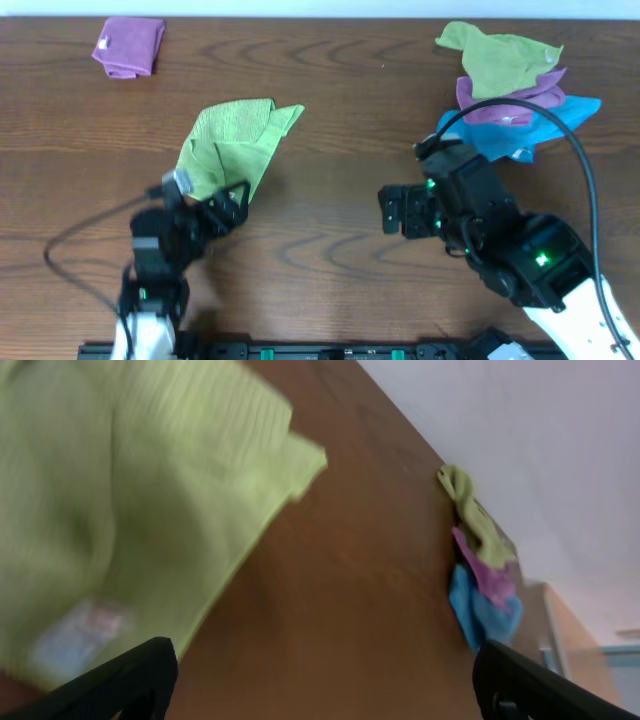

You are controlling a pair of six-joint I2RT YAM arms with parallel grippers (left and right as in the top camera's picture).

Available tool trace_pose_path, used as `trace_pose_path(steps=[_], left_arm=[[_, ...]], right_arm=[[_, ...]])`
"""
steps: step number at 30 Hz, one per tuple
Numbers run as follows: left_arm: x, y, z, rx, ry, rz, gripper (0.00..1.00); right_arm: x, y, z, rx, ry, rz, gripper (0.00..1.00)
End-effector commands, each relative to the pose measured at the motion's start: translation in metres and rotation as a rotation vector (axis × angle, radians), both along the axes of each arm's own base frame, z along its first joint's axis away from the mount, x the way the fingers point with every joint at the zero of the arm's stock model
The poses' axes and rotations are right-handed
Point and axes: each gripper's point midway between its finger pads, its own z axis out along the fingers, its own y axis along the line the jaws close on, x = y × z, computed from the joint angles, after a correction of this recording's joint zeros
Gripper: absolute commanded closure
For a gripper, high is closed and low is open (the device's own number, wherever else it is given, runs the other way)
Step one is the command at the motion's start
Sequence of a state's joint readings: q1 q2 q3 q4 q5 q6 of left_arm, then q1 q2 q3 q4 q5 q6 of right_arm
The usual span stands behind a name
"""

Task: Fold the cloth
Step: 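Grasp the green cloth's left corner with the left gripper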

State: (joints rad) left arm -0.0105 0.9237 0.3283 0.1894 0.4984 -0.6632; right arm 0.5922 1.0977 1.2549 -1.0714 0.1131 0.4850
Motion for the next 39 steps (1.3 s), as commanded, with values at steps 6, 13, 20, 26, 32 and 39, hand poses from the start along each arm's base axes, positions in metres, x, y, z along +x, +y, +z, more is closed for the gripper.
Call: trace_pose_path(steps=[6,13,20,26,32,39], left_arm=[[0.092,-0.035,0.008,-0.142,0.151,-0.174,0.04],[0.117,-0.054,-0.01,-0.223,0.239,-0.267,0.04],[0.127,-0.04,-0.016,-0.12,0.191,-0.216,0.05],[0.101,-0.026,-0.057,-0.011,0.376,-0.159,0.05],[0.101,-0.018,-0.069,0.087,0.395,-0.103,0.05],[0.111,-0.021,-0.081,0.135,0.384,-0.059,0.05]], right_arm=[[0.019,-0.009,0.014,-0.012,-0.088,-0.004,0.02],[0.032,-0.016,0.016,-0.01,-0.109,-0.042,0.01],[0.036,-0.014,0.007,-0.021,-0.08,-0.035,0.01],[0.035,-0.012,0.006,-0.014,-0.072,-0.027,0.01],[0.038,-0.011,0.007,-0.009,-0.083,-0.027,0.01],[0.039,-0.01,0.005,-0.013,-0.075,-0.028,0.01]])
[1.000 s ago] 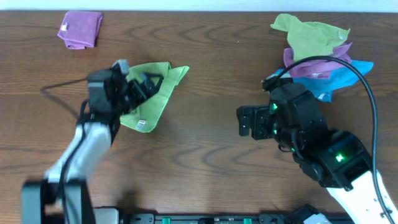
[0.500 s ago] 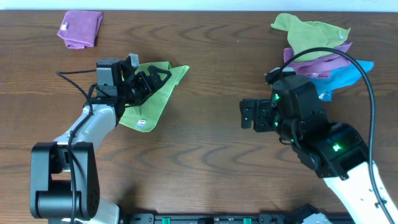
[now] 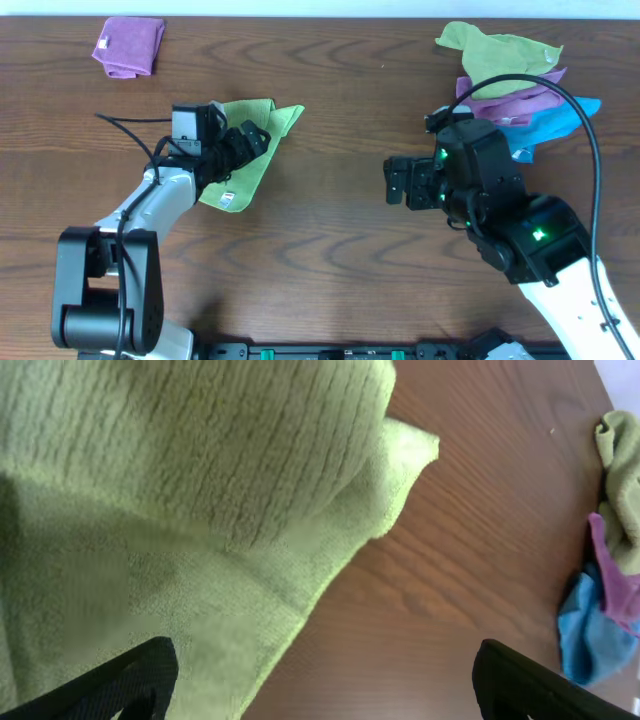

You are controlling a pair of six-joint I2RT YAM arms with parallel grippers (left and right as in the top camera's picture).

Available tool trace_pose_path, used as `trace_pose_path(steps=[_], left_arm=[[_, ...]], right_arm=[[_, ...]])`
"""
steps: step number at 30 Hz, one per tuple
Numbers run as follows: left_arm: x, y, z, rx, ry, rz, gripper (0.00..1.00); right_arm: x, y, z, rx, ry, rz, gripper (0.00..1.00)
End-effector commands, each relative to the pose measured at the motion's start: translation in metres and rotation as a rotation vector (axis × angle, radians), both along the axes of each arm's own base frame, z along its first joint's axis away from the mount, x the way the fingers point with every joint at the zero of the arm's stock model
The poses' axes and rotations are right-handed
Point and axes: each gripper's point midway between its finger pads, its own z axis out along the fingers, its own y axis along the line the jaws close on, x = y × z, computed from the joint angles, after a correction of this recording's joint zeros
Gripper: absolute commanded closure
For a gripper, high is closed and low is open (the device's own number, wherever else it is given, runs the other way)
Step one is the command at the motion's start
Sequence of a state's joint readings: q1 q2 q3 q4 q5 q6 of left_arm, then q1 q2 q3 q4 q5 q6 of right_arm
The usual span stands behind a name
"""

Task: Fold the cloth
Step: 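Grasp the green cloth's left corner with the left gripper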

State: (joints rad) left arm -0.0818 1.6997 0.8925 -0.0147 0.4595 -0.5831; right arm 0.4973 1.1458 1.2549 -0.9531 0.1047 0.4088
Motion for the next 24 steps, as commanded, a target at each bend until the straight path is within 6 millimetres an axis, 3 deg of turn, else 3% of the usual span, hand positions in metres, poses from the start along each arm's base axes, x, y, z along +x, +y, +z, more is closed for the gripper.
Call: trace_pose_path(steps=[1,8,24], left_arm=[[0.008,0.002,-0.013,0.035,0.009,0.028,0.05],[0.015,0.001,-0.028,-0.012,0.042,0.089,0.05],[0.046,0.014,-0.009,0.015,-0.1,0.19,0.05]], right_arm=[[0.002,-0.001,0.0,-0.01,0.0,0.004,0.01],[0.002,-0.001,0.0,-0.01,-0.001,0.004,0.01],[0.006,0.0,0.002,-0.023,-0.023,0.027,0.01]])
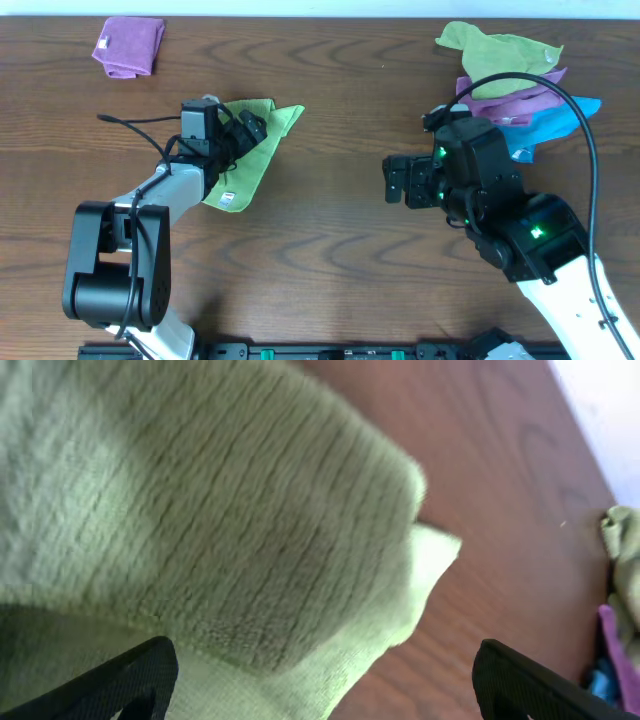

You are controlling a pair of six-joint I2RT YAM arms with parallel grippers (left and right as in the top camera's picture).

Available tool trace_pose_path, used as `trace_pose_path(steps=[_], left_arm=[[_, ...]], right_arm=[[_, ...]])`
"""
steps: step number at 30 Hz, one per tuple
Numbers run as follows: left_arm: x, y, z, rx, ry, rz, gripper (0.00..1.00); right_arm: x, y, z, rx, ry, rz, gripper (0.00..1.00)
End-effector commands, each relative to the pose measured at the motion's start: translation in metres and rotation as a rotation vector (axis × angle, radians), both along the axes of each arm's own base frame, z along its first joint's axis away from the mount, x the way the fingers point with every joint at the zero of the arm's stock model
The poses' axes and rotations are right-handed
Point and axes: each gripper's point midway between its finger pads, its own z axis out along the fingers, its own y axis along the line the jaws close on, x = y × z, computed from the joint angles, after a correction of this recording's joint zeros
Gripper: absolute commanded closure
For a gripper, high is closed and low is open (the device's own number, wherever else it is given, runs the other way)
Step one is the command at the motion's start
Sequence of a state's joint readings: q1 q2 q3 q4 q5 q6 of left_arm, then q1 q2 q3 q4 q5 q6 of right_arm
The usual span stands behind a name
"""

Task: Fold the cloth
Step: 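Grasp the green cloth's left corner with the left gripper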

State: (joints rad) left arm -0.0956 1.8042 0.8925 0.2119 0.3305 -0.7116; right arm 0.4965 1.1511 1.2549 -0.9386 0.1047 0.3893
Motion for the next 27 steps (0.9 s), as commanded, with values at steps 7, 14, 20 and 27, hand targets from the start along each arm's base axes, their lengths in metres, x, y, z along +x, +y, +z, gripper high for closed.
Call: trace_pose_path(steps=[7,14,20,27], left_arm=[[0.016,0.011,0.009,0.023,-0.051,0.081,0.03],[0.019,0.007,0.014,-0.015,-0.063,0.089,0.22],[-0.003,-0.006,-0.002,-0.114,0.078,0.079,0.17],[-0.01,-0.006,-0.009,-0.183,0.163,0.186,0.09]], right_arm=[[0.005,0.0,-0.004,-0.025,0.003,0.017,0.01],[0.006,0.001,-0.007,-0.036,0.011,0.022,0.01],[0.006,0.001,-0.007,-0.04,0.009,0.028,0.01],[0.007,0.001,-0.006,-0.038,0.004,0.028,0.01]])
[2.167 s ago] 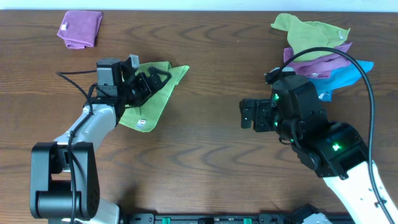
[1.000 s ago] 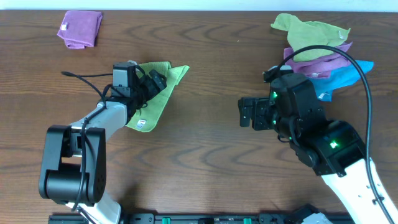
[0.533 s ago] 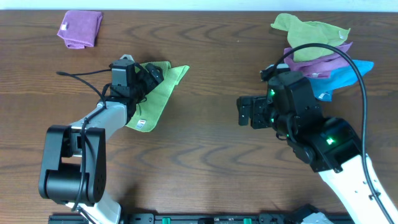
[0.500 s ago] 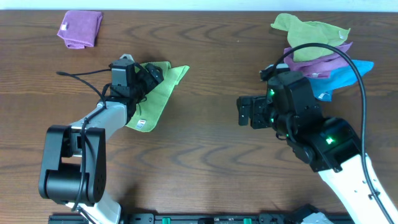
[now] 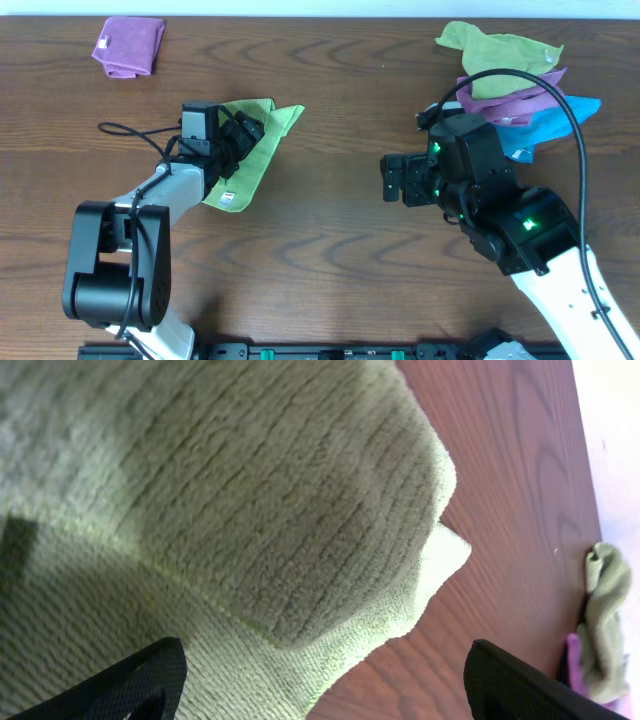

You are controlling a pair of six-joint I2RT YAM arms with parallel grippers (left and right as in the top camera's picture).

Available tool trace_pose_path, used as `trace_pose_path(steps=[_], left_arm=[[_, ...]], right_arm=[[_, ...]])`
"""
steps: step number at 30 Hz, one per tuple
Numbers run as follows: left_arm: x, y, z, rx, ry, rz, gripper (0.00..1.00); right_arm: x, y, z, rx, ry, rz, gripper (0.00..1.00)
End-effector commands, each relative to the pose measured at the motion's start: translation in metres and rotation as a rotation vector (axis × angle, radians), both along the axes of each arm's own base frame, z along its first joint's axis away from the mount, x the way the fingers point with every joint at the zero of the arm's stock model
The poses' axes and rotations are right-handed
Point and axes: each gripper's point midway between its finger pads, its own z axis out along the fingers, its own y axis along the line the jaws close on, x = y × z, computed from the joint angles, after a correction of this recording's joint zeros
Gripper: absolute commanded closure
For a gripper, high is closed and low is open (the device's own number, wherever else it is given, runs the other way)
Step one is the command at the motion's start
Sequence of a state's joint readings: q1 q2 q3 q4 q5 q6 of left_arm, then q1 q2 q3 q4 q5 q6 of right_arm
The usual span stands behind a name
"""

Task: Fold the cloth
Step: 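Grasp the green cloth's left corner with the left gripper, then reach the right gripper to the cloth's labeled corner and grasp it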

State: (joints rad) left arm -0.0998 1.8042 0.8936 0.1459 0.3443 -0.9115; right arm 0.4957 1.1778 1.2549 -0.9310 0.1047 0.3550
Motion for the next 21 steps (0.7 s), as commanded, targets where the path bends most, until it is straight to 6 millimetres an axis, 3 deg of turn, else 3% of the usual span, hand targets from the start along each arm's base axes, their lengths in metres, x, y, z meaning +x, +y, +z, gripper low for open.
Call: trace_pose_path(steps=[1,4,12,17,21], left_arm=[[0.003,-0.002,0.0,-0.048,0.033,0.082,0.1],[0.007,0.006,-0.002,-0.011,0.027,0.144,0.1],[0.023,-0.005,-0.005,-0.077,-0.027,0.132,0.17],[0.023,-0.004,-0.005,-0.075,-0.029,0.134,0.36],[0.028,-0.003,0.0,-0.08,-0.06,0.137,0.43]], right_arm=[[0.003,-0.001,0.001,-0.006,-0.007,0.003,0.01],[0.004,0.0,0.002,-0.003,-0.012,0.003,0.01],[0.003,-0.001,0.001,-0.006,-0.007,0.003,0.01],[0.003,-0.001,0.001,-0.006,-0.007,0.003,0.01],[0.004,0.0,-0.001,-0.008,-0.002,0.003,0.01]])
